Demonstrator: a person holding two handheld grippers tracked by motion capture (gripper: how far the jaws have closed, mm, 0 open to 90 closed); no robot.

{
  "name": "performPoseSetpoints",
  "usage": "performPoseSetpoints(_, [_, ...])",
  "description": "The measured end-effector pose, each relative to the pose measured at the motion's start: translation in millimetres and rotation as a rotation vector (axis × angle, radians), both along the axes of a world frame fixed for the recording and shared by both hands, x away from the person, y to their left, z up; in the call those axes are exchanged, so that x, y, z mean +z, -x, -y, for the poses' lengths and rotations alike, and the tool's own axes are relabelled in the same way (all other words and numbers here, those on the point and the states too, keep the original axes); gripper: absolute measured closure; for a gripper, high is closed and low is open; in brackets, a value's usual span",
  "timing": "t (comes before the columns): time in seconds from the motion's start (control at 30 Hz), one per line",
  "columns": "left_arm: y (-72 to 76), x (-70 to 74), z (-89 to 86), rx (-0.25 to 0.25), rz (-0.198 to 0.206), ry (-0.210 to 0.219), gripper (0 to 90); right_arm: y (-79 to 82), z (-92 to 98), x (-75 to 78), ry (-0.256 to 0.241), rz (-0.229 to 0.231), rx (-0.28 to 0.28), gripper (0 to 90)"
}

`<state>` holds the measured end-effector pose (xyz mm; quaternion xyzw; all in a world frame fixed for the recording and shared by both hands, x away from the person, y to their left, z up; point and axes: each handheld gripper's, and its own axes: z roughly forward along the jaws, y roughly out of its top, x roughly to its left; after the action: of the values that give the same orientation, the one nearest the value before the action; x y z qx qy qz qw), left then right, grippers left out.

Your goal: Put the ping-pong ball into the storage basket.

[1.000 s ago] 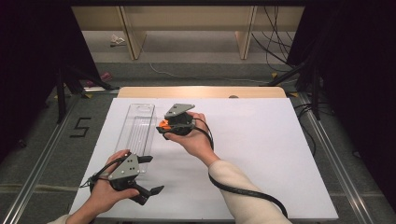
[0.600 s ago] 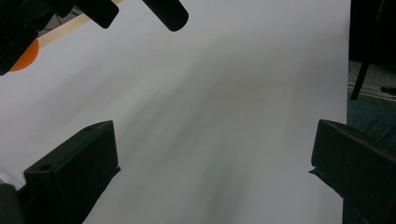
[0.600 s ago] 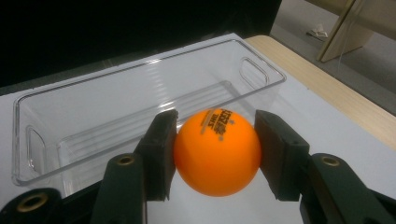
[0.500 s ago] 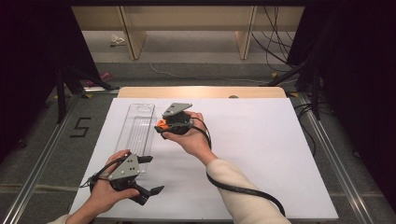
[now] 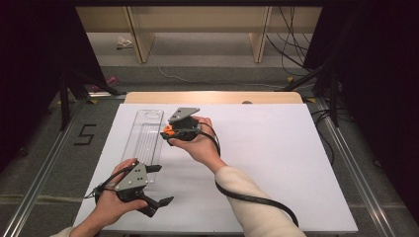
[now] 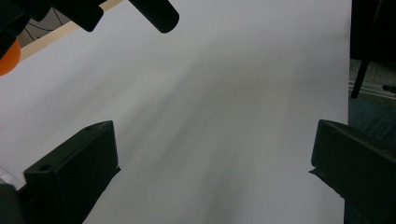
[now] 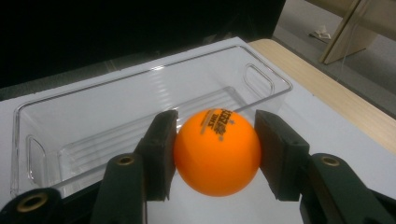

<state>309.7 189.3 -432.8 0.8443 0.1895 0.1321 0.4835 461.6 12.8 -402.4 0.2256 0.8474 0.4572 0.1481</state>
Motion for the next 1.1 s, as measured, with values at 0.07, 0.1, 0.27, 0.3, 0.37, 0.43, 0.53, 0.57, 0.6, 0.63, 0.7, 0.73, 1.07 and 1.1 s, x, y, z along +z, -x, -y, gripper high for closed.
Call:
performPoseSetpoints(0.07, [0.1, 0.0, 0.0, 0.000, 0.000, 0.000, 0.2, -0.3, -0.4, 0.1, 0.000, 0.001, 0.000, 51.4])
performPoseSetpoints(0.1, [0.0, 0.0, 0.0, 0.000, 0.000, 0.000, 0.2, -0.5, -1.0, 0.2, -0.002, -0.001, 0.000, 51.5])
performPoseSetpoints(0.27, [0.0, 0.1, 0.1, -0.001, -0.001, -0.001, 0.2, -1.3, -4.0, 0.5, 0.001, -0.001, 0.006, 51.4])
performPoseSetpoints(0.3, [0.0, 0.0, 0.2, -0.001, -0.002, -0.001, 0.2, -1.3, -4.0, 0.5, 0.001, -0.001, 0.006, 51.4])
performPoseSetpoints(0.37, [0.0, -0.1, 0.2, 0.001, -0.003, -0.001, 0.2, -1.5, -4.9, 1.1, 0.000, -0.002, 0.006, 51.4])
performPoseSetpoints(0.43, [-0.1, 0.0, 0.0, -0.001, -0.002, 0.000, 0.2, -2.0, -5.6, 1.8, -0.002, 0.001, 0.006, 51.5])
performPoseSetpoints(0.53, [0.1, -0.1, 0.0, -0.001, -0.005, 0.001, 0.2, -2.5, -6.8, 2.7, -0.001, 0.003, 0.006, 51.5])
performPoseSetpoints(0.57, [0.1, 0.0, 0.1, -0.001, -0.005, 0.001, 0.2, -2.6, -7.4, 2.7, -0.002, 0.002, 0.006, 51.4])
performPoseSetpoints(0.6, [-0.1, 0.1, 0.0, -0.001, -0.002, 0.000, 0.2, -2.8, -8.0, 2.8, -0.003, 0.001, 0.008, 51.4])
performPoseSetpoints(0.63, [0.0, 0.1, 0.1, -0.001, -0.002, 0.000, 0.2, -3.0, -8.5, 2.7, -0.002, 0.002, 0.008, 51.5])
performPoseSetpoints(0.7, [0.0, 0.0, 0.1, -0.002, -0.002, -0.001, 0.2, -3.5, -9.7, 2.6, 0.002, 0.000, 0.012, 51.4])
performPoseSetpoints(0.73, [-0.2, -0.1, 0.1, -0.002, -0.003, -0.001, 0.2, -3.8, -10.9, 2.4, 0.002, -0.003, 0.013, 51.4])
performPoseSetpoints(1.07, [0.2, -0.1, 0.5, -0.004, -0.002, -0.001, 0.2, -5.5, -15.5, 2.8, 0.004, -0.004, 0.019, 51.4])
performPoseSetpoints(1.1, [0.1, -0.2, 0.4, -0.004, -0.002, -0.001, 0.2, -5.7, -16.2, 3.0, 0.003, -0.004, 0.020, 51.4])
